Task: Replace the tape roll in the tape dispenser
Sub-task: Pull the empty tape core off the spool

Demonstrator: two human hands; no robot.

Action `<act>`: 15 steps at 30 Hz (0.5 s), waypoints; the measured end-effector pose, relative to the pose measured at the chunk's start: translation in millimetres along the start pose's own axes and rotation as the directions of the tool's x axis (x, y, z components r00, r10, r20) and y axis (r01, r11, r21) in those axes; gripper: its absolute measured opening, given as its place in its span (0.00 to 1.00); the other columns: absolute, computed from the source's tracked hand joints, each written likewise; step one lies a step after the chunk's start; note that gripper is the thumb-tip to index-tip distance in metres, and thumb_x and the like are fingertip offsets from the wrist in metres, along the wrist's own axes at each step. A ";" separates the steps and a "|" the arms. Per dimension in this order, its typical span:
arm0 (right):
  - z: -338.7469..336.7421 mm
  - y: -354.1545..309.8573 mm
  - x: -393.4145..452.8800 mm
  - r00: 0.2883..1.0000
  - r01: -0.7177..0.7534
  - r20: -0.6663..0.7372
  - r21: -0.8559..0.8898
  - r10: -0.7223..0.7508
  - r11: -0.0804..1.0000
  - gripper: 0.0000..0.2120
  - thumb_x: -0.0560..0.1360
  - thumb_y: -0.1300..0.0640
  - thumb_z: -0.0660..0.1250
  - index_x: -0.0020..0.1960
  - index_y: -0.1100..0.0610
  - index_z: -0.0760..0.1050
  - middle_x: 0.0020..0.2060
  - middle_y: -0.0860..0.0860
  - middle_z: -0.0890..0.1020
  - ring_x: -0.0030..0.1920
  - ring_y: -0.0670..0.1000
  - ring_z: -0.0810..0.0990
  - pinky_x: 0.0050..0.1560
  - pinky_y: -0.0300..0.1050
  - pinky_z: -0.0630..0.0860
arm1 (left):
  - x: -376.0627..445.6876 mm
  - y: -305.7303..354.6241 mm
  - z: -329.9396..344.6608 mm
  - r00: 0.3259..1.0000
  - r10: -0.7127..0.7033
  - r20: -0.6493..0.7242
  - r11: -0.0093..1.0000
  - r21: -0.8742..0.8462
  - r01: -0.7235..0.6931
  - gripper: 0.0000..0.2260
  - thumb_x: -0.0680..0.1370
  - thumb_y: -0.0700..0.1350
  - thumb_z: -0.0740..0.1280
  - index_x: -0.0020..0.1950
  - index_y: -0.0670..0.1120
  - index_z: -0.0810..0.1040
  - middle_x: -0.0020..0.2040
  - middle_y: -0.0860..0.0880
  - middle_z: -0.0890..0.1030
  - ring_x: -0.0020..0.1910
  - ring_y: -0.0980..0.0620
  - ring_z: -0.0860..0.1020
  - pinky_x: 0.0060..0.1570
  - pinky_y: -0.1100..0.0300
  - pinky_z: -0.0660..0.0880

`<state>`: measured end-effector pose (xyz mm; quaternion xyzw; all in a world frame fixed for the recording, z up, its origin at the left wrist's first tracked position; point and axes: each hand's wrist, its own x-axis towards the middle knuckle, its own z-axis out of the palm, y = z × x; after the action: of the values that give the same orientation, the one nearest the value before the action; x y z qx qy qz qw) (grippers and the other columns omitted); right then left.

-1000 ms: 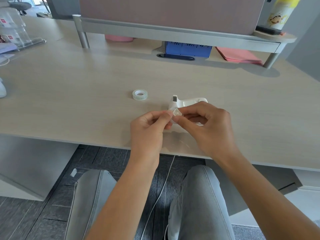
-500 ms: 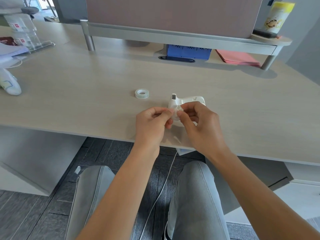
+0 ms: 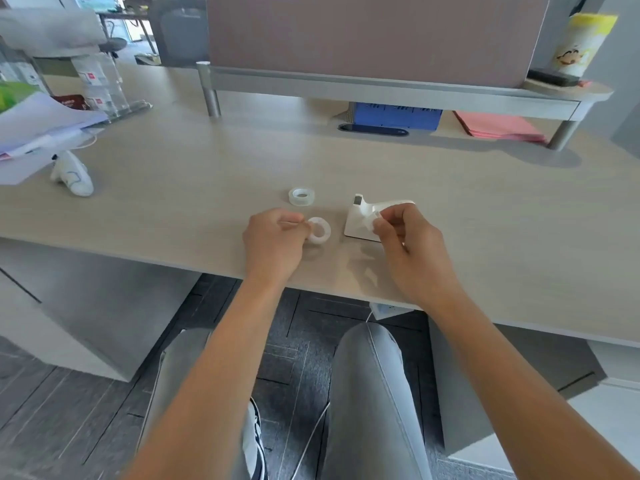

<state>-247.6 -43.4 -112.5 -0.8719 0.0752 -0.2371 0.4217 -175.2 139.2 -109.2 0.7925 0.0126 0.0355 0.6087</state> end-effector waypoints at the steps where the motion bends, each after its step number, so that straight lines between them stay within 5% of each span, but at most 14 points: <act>1: 2.9 -1.5 2.8 1.000 -0.005 0.007 -0.014 0.005 1.000 0.06 0.85 0.54 0.63 0.56 0.56 0.75 0.50 0.49 0.84 0.50 0.50 0.82 0.51 0.45 0.75 | 6.2 -0.9 -3.1 1.000 0.017 0.005 0.999 0.042 -0.017 0.06 0.74 0.45 0.75 0.51 0.47 0.86 0.39 0.50 0.85 0.33 0.55 0.79 0.35 0.61 0.73; 6: 20.3 -6.6 26.9 0.999 -0.021 0.035 -0.039 0.023 0.999 0.07 0.85 0.54 0.62 0.57 0.57 0.75 0.46 0.42 0.81 0.44 0.33 0.81 0.47 0.32 0.74 | 36.7 -8.4 -14.0 0.995 0.091 0.035 0.971 0.219 -0.096 0.03 0.74 0.43 0.74 0.46 0.48 0.88 0.39 0.55 0.85 0.43 0.55 0.84 0.40 0.64 0.75; 9: 35.6 -8.2 40.1 0.997 -0.061 0.034 -0.032 0.062 0.998 0.08 0.85 0.55 0.62 0.58 0.58 0.76 0.50 0.50 0.85 0.51 0.48 0.85 0.54 0.45 0.79 | 54.3 -14.9 -19.2 0.990 0.116 0.084 0.954 0.269 -0.134 0.02 0.74 0.44 0.74 0.43 0.50 0.88 0.40 0.56 0.86 0.43 0.54 0.84 0.45 0.59 0.79; 12: 51.1 -9.3 45.6 0.995 -0.098 0.015 0.000 0.098 0.995 0.05 0.84 0.55 0.64 0.55 0.57 0.76 0.47 0.51 0.85 0.50 0.51 0.85 0.48 0.37 0.78 | 68.9 -15.8 -25.5 0.974 0.136 0.182 0.951 0.252 -0.180 0.03 0.75 0.46 0.74 0.44 0.52 0.88 0.38 0.59 0.84 0.39 0.61 0.81 0.42 0.64 0.74; 15: 58.9 -9.0 51.6 0.991 -0.132 -0.030 0.022 0.132 0.991 0.07 0.84 0.55 0.66 0.54 0.58 0.77 0.44 0.53 0.86 0.46 0.50 0.86 0.45 0.37 0.79 | 88.5 -12.7 -24.3 0.947 0.223 0.229 0.907 0.307 -0.288 0.07 0.76 0.43 0.71 0.52 0.50 0.86 0.45 0.54 0.84 0.44 0.53 0.81 0.50 0.58 0.78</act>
<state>-175.0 -13.6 -118.8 -0.8570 0.1369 -0.2230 0.4440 -88.4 171.5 -111.7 0.8792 -0.1436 0.0371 0.4528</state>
